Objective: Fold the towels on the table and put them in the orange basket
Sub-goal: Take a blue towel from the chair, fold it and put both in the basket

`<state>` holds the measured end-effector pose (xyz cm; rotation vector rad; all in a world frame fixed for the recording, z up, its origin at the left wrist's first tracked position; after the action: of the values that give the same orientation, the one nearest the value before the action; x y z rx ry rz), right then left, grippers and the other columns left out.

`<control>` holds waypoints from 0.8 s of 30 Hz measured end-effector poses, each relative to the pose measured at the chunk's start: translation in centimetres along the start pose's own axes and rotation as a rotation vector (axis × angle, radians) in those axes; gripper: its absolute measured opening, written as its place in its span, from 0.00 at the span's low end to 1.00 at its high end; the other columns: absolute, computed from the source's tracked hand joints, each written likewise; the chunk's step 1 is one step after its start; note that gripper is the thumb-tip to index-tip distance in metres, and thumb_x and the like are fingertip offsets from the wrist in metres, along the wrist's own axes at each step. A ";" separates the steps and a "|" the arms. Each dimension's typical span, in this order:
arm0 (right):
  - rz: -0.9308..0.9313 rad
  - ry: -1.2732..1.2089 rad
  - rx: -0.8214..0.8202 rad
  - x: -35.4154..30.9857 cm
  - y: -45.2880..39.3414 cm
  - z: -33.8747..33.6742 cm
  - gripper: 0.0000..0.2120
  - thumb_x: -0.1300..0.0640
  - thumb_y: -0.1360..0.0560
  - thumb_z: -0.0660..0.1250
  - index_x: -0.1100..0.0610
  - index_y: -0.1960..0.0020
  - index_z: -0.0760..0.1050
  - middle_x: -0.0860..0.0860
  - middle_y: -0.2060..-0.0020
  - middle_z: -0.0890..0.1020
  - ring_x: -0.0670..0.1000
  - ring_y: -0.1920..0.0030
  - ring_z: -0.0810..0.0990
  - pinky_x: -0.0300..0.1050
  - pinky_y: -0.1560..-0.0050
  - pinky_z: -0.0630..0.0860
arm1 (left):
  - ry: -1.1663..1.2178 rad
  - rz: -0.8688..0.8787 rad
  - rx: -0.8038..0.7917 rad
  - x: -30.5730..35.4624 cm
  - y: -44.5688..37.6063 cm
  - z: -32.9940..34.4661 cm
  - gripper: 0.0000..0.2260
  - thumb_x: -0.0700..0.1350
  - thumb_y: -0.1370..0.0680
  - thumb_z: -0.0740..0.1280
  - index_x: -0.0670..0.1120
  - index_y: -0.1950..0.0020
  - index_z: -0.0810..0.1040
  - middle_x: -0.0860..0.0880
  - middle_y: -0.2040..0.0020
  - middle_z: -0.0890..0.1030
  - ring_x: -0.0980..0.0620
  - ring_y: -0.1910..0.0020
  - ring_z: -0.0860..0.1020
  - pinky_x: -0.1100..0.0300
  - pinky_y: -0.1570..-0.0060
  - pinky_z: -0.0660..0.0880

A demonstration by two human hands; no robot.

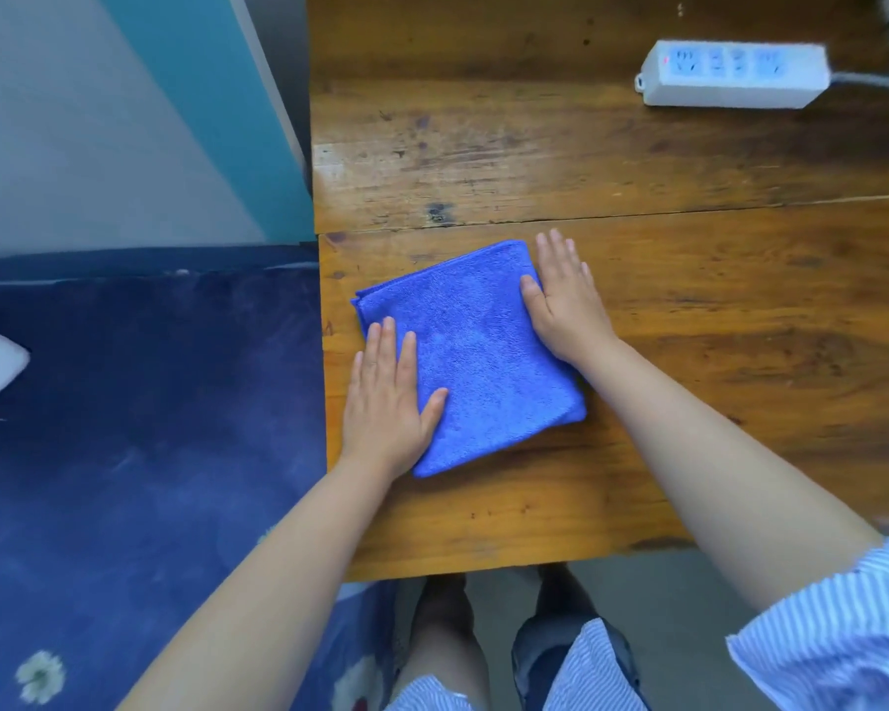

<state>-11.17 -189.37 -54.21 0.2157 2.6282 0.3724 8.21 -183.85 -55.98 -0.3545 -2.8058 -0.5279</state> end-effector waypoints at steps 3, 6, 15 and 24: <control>-0.178 0.012 0.149 -1.2 4.3 -1.2 0.25 0.56 0.22 0.53 0.65 0.28 0.55 0.62 0.27 0.56 0.58 0.26 0.49 0.53 0.28 0.48 | -0.026 -0.003 -0.007 -0.4 0.0 0.0 0.32 0.57 0.21 0.53 0.44 0.25 0.44 0.45 0.24 0.41 0.48 0.25 0.40 0.56 0.28 0.39; -0.467 0.219 0.181 -2.1 9.8 0.1 0.23 0.55 0.27 0.58 0.69 0.37 0.70 0.66 0.37 0.72 0.66 0.35 0.66 0.64 0.38 0.63 | -0.042 -0.023 -0.007 -0.5 0.3 -0.3 0.32 0.57 0.21 0.53 0.45 0.25 0.43 0.46 0.24 0.40 0.50 0.25 0.40 0.55 0.28 0.41; -0.776 0.524 -0.030 1.4 12.8 0.5 0.28 0.54 0.40 0.77 0.62 0.43 0.77 0.59 0.42 0.79 0.57 0.43 0.79 0.56 0.49 0.77 | -0.140 -0.109 -0.013 0.5 0.9 -2.1 0.31 0.55 0.21 0.57 0.42 0.25 0.50 0.45 0.23 0.48 0.48 0.24 0.48 0.53 0.27 0.49; -1.133 0.548 -0.001 -1.5 11.7 -1.5 0.10 0.64 0.39 0.70 0.61 0.58 0.83 0.58 0.58 0.85 0.56 0.59 0.84 0.44 0.63 0.81 | -0.060 0.022 0.172 8.2 6.5 -2.2 0.19 0.38 0.42 0.78 0.35 0.54 0.81 0.38 0.58 0.82 0.39 0.62 0.81 0.52 0.68 0.78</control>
<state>-9.58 -178.94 -48.84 -1.4896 2.7254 0.0155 2.85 -177.24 -49.45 -0.3702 -2.8749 -0.2719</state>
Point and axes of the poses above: each hand's wrist, its own y-axis away from the middle knuckle, its own z-axis out of the palm, x = y × z, the point moved 7 cm from there along -y, towards the middle knuckle
